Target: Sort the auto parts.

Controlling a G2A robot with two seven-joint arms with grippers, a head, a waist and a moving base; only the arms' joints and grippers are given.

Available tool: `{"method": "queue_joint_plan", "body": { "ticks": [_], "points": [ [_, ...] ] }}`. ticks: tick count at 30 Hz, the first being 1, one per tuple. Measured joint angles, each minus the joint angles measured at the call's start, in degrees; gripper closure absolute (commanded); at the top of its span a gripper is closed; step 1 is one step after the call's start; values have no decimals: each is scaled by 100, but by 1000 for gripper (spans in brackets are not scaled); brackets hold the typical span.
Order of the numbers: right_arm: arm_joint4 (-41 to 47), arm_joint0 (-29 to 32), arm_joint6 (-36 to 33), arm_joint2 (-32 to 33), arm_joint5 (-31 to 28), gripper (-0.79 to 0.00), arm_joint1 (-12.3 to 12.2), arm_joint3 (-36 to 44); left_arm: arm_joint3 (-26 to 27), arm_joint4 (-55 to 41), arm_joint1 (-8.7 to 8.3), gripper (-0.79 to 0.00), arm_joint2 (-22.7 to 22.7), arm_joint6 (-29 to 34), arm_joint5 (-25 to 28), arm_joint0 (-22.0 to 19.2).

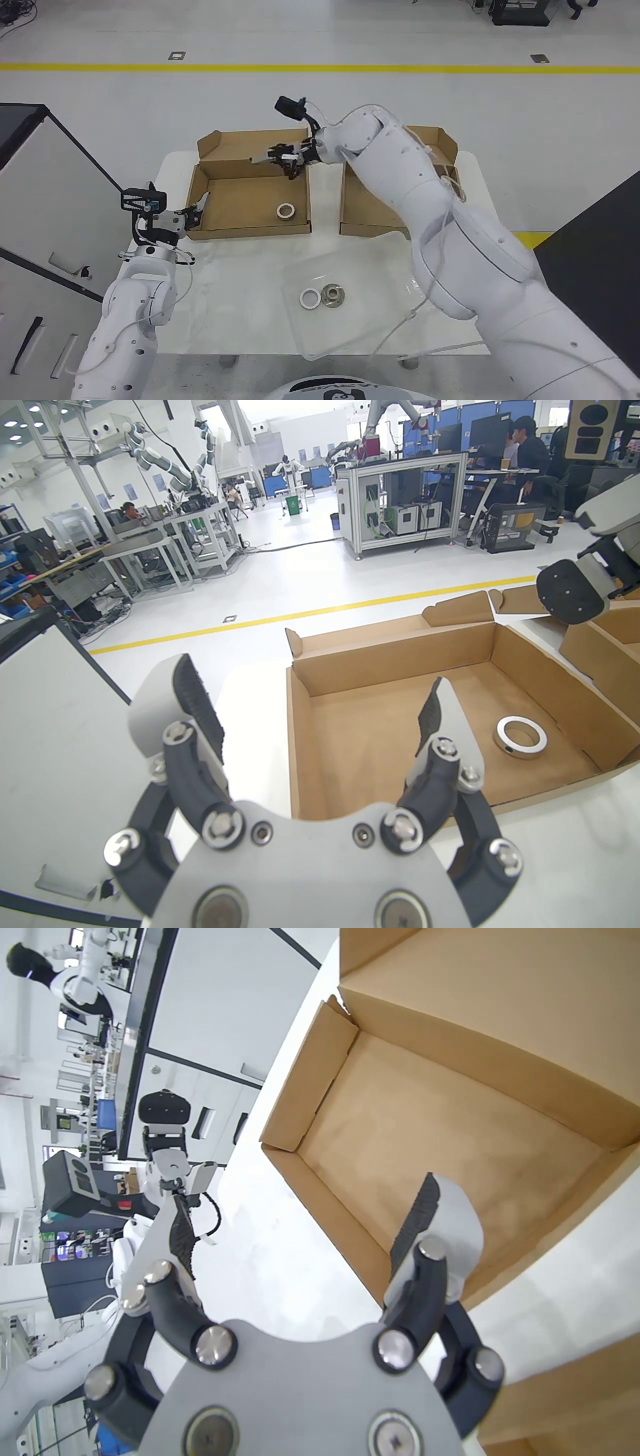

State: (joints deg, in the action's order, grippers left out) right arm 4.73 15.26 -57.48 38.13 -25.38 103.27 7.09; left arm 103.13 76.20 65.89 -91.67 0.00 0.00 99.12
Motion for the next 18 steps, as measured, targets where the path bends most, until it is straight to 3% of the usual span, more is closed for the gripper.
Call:
{"method": "queue_joint_plan", "body": {
  "ticks": [9,18],
  "points": [
    [192,105,-368,270,-403,-785,-327,412,0,0,0,-785,0,0,0,0],
    [145,557,-621,541,-297,-785,-735,1385,0,0,0,-785,0,0,0,0]
  ]
}}
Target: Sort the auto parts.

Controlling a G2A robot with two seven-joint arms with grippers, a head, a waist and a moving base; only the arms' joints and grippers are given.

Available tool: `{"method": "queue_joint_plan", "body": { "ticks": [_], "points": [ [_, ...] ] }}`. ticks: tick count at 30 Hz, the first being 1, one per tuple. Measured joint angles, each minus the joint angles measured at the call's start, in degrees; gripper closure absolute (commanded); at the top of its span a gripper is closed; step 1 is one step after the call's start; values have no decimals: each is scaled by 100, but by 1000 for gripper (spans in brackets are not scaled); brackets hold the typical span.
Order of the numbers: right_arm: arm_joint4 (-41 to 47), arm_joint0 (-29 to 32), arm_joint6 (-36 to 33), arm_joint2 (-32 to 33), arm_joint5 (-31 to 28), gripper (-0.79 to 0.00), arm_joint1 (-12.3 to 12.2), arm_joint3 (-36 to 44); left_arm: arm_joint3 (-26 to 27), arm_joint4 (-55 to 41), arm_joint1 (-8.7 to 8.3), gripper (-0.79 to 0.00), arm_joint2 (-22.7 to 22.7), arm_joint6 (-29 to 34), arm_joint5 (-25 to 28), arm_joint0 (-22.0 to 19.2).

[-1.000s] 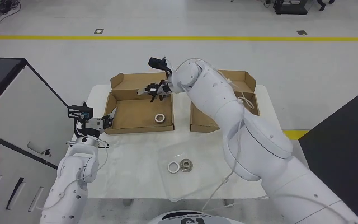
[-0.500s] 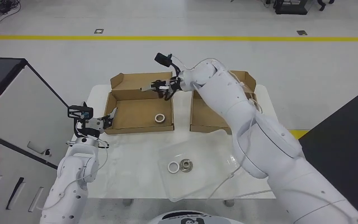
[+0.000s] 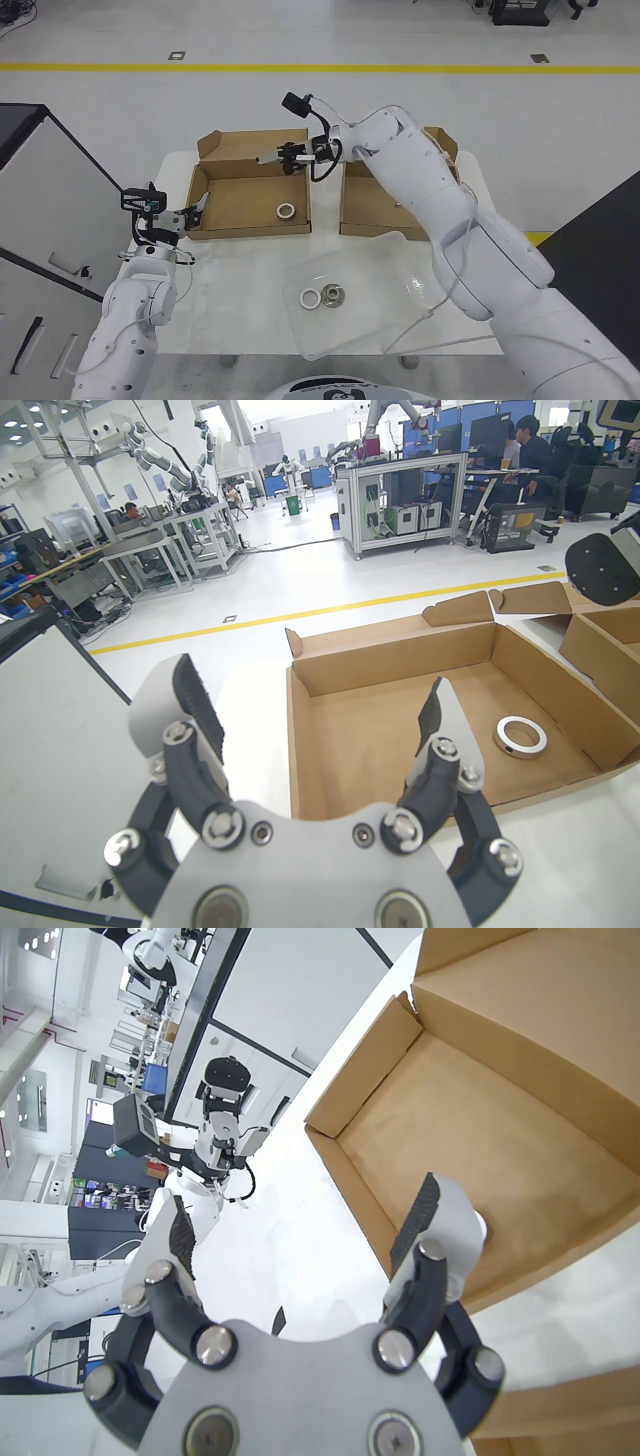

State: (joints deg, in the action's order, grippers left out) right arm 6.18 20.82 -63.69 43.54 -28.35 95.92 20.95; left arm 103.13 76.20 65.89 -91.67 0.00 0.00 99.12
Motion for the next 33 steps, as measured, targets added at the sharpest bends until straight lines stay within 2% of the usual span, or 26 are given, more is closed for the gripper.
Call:
{"method": "queue_joint_plan", "body": {
  "ticks": [8,18,25,33],
  "points": [
    [-320,663,-87,417,578,-785,-485,1498,0,0,0,-785,0,0,0,0],
    [-773,1982,-447,1441,1505,-785,-1167,3911,0,0,0,-785,0,0,0,0],
    [-647,2796,-672,2203,1761,-785,-1474,5043,0,0,0,-785,0,0,0,0],
    [-301,3672,-754,3028,1693,-785,-1740,6010,0,0,0,-785,0,0,0,0]
  ]
}}
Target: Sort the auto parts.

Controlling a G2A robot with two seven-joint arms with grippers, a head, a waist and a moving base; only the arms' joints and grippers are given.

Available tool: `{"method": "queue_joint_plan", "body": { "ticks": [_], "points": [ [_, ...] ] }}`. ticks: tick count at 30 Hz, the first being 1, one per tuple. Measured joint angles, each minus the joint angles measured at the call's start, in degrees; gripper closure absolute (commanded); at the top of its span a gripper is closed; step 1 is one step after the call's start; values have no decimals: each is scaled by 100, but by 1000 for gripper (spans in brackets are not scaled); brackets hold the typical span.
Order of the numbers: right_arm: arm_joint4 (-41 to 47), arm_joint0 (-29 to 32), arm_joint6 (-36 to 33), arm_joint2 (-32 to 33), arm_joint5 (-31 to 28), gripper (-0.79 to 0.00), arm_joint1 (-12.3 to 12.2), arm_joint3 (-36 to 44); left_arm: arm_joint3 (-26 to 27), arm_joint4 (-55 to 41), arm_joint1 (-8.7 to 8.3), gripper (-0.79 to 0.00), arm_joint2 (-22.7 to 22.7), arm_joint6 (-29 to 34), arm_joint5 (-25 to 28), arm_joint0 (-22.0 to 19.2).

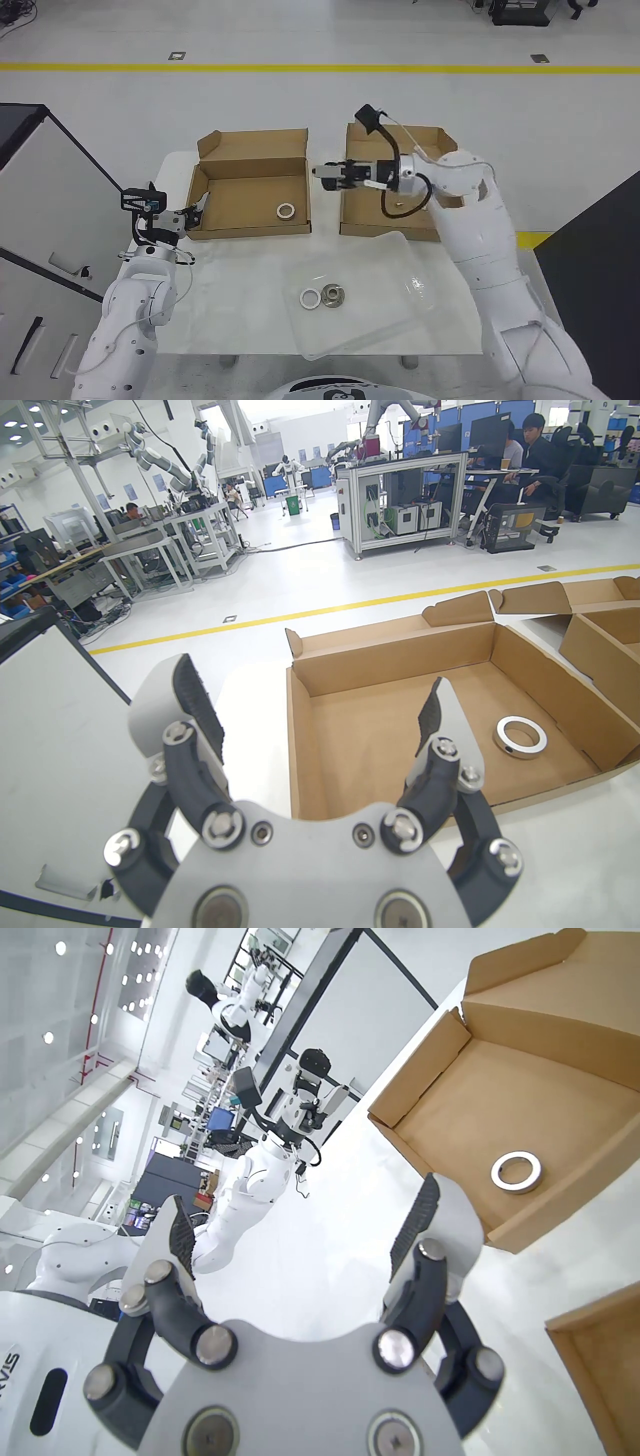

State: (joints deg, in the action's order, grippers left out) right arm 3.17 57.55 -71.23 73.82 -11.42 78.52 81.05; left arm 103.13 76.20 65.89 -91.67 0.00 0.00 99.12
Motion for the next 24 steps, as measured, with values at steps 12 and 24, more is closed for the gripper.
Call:
{"method": "queue_joint_plan", "body": {
  "ticks": [12,24],
  "points": [
    [515,969,201,815,-210,-785,-246,912,0,0,0,-785,0,0,0,0],
    [657,1145,244,879,-101,-785,-303,1011,0,0,0,-785,0,0,0,0]
  ]
}}
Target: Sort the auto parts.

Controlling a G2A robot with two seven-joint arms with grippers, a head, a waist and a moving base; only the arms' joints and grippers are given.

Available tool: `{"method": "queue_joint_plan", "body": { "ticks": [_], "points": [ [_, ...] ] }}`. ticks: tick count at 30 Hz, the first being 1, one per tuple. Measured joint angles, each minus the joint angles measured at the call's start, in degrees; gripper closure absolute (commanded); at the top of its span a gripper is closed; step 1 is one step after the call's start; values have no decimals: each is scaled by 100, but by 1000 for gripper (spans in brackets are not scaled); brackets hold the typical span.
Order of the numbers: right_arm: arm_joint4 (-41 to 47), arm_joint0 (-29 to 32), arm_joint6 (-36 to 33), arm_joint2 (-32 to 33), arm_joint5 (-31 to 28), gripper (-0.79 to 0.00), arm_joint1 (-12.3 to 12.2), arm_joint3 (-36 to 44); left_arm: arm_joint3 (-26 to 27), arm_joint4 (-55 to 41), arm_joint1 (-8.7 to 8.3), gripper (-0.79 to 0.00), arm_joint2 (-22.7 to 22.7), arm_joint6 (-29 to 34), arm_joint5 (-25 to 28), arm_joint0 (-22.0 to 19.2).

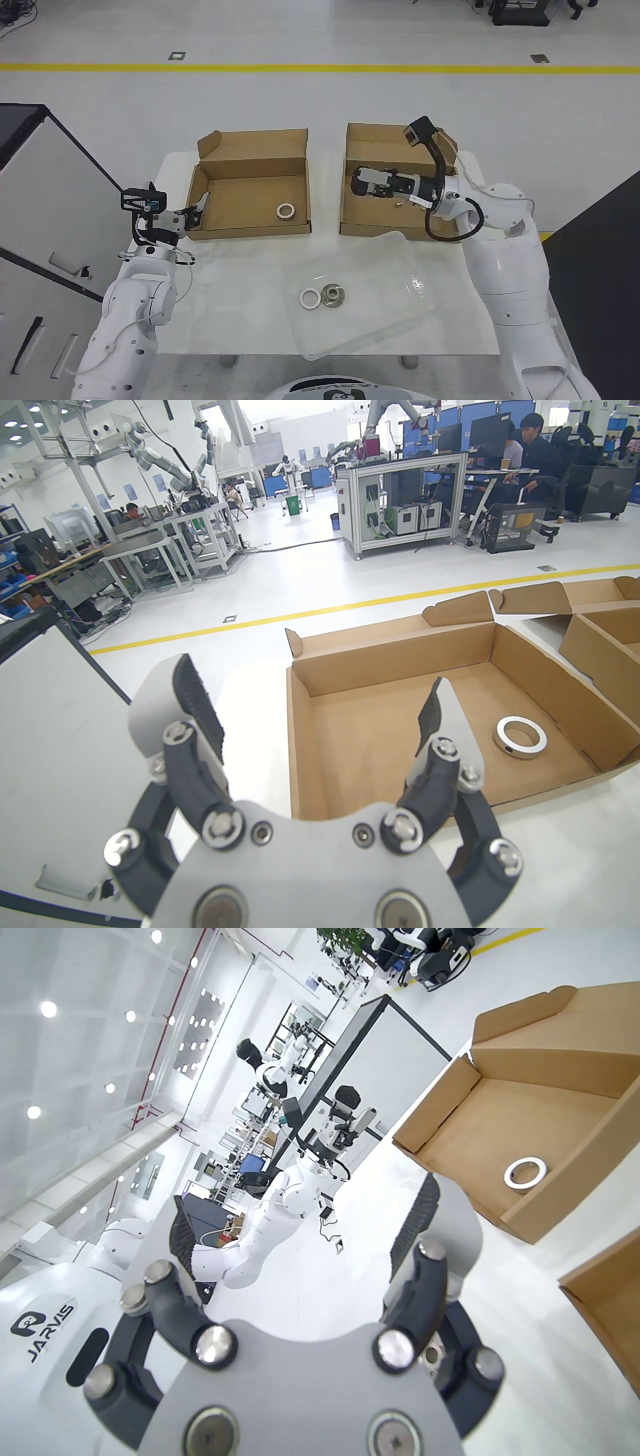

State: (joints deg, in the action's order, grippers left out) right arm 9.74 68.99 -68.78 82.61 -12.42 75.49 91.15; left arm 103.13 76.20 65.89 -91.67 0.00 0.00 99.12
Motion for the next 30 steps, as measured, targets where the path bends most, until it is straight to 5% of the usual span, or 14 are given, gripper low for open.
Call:
{"method": "queue_joint_plan", "body": {
  "ticks": [30],
  "points": [
    [1307,96,-824,666,232,-785,-218,-238,0,0,0,-785,0,0,0,0]
  ]
}}
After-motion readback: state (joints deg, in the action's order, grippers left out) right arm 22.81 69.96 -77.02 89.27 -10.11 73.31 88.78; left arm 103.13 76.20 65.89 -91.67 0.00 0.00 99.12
